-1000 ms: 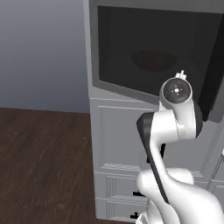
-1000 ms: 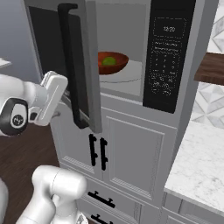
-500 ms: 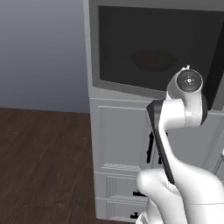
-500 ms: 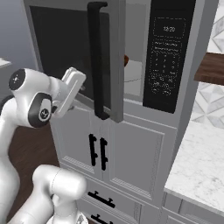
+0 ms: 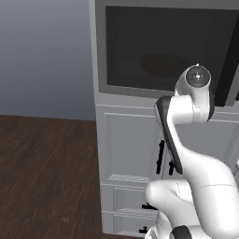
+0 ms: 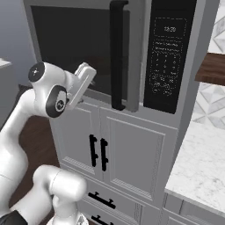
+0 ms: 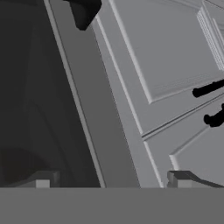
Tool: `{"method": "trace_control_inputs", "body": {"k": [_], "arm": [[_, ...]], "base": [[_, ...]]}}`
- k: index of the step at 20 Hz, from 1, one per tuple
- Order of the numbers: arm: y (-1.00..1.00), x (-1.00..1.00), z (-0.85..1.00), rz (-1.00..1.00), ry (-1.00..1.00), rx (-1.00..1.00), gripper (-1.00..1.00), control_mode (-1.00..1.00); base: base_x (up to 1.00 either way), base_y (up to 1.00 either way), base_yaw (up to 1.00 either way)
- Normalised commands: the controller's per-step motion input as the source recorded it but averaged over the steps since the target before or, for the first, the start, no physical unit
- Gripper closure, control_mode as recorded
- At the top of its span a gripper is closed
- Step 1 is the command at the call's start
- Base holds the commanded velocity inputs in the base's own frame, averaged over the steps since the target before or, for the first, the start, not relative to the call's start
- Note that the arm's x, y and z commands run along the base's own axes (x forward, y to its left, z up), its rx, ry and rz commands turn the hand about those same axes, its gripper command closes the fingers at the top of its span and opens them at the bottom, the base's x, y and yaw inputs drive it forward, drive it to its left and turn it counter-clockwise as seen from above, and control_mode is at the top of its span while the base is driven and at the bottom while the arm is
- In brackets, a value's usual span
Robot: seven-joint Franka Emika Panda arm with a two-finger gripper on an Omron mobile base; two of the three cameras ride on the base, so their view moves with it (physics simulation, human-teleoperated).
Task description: Pick the lime from the sink and place it in the bowl. Then pick the bowl and place it in the microwave. Then close the microwave door and press the start button.
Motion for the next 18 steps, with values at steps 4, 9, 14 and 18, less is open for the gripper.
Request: {"method": "trace_control_inputs", "body": {"k": [4, 9, 14, 18], "arm": [[-0.16, 0.52, 0.0, 0.0, 0.0, 0.04, -1.0, -1.0], [-0.17, 0.51, 0.0, 0.01, 0.0, 0.04, -1.0, -1.0], [-0.15, 0.56, -0.01, 0.01, 0.0, 0.03, -1.0, -1.0], [-0.04, 0.15, -0.05, 0.05, -0.08, 0.0, -1.0, -1.0]], "base": [[0.0, 0.0, 0.0], [0.0, 0.0, 0.0], [0.0, 0.0, 0.0], [0.0, 0.0, 0.0]]}}
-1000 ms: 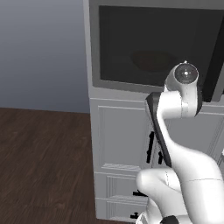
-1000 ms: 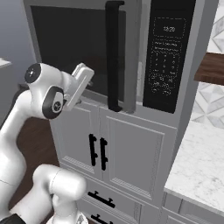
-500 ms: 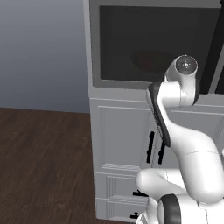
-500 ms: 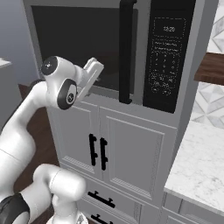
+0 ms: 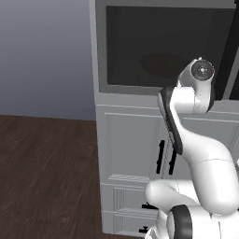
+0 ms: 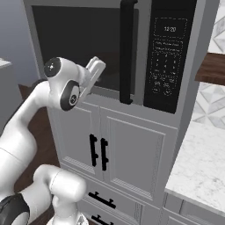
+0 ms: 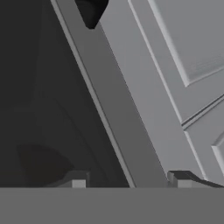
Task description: Pick the lime from the sink and place it in the bowl. Then pick the bowl and place it in the microwave. Then close the microwave door and press the start button.
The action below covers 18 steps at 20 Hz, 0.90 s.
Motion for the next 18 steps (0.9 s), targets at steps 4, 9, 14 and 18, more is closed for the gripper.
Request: {"method": "trace_control_inputs", "body": {"k": [4, 9, 14, 18], "arm": [[-0.12, -0.48, 0.11, 0.03, -0.19, 0.02, -1.0, -1.0], [0.0, -0.94, 0.4, 0.0, -0.12, 0.0, -1.0, -1.0], [0.0, -0.91, 0.43, 0.0, -0.01, 0.0, -1.0, -1.0], [0.0, -0.74, 0.23, 0.0, 0.0, 0.0, -1.0, -1.0]], "base": [[0.0, 0.0, 0.0], [0.0, 0.0, 0.0], [0.0, 0.0, 0.0], [0.0, 0.0, 0.0]]}}
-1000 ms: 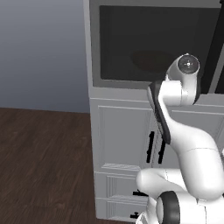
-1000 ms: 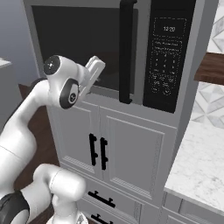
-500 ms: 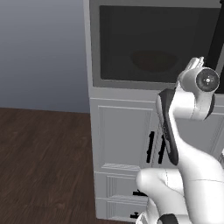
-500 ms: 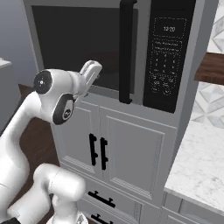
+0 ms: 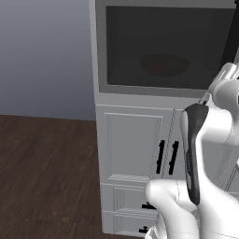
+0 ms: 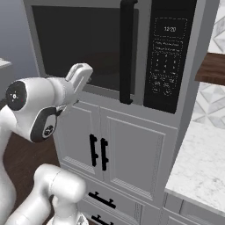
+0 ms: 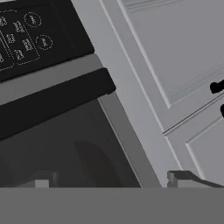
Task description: Pick the lime from the sink and place it in the bowl. Then pick the bowl and place it in the microwave. Then close the microwave door and press the start button.
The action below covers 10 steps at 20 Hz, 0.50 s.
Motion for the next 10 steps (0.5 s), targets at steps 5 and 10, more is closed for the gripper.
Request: {"method": "trace_control_inputs", "body": {"k": [5, 10], "arm": [[0.0, -0.58, 0.21, 0.0, 0.0, 0.0, -1.0, -1.0], [-0.14, -0.52, 0.13, 0.0, -0.1, -0.01, -1.0, -1.0]], "base": [[0.0, 0.0, 0.0], [0.0, 0.0, 0.0]]}}
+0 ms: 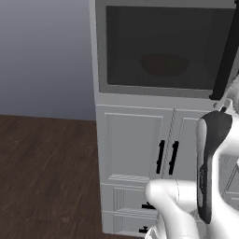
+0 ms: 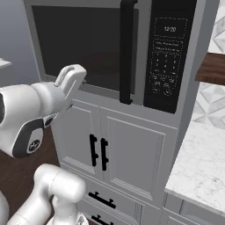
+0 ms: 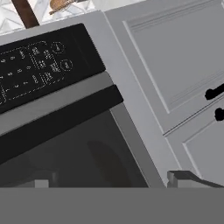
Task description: Pick the lime from the sink and place it in the bowl. Then pick the bowl and place it in the microwave. Then close the microwave door and press the start button.
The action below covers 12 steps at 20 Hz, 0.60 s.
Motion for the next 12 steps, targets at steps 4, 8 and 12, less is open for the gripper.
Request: {"method": "trace_control_inputs", "body": {"k": [4, 8, 12], "arm": [[-0.29, -0.65, 0.02, 0.03, -0.08, -0.11, -1.0, -1.0], [-0.28, -0.54, 0.08, 0.17, -0.04, -0.45, -1.0, -1.0], [-0.07, -0.32, 0.3, 0.11, -0.01, -0.55, -1.0, -1.0]], "base": [[0.0, 0.0, 0.0], [0.0, 0.0, 0.0], [0.0, 0.0, 0.0]]}}
